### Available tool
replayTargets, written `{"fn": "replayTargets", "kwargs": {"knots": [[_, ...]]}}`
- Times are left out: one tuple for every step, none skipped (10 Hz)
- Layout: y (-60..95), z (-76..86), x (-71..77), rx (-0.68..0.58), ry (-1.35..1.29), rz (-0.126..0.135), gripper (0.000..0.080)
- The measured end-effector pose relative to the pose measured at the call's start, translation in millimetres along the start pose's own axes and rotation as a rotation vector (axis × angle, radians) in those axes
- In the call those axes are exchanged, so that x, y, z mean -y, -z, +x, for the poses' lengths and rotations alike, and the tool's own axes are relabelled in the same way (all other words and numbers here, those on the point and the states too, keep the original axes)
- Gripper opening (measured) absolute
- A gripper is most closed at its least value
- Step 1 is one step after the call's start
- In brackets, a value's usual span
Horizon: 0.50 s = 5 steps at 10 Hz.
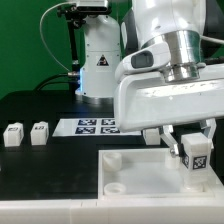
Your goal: Assemble one leg
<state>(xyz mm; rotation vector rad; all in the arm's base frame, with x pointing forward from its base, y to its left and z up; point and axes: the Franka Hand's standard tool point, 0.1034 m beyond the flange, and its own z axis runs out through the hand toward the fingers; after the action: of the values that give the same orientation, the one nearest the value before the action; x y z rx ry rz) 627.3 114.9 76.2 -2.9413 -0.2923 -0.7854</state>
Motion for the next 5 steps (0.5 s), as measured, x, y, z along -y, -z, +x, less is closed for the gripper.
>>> {"fn": "replayTargets", "kwargs": {"knots": [[-0.4,-0.2,0.2,-0.005,0.0,-0.001,0.0291],[-0.4,-0.2,0.1,-0.006,0.0,-0.001,0.0291],[-0.4,-0.3,0.0,-0.006,0.0,-0.001,0.0291],[-0.4,-0.3,0.0,-0.006,0.0,-0.001,0.0364],[-0.4,-0.3,0.1,-0.006,0.0,-0.001,0.0364]]}}
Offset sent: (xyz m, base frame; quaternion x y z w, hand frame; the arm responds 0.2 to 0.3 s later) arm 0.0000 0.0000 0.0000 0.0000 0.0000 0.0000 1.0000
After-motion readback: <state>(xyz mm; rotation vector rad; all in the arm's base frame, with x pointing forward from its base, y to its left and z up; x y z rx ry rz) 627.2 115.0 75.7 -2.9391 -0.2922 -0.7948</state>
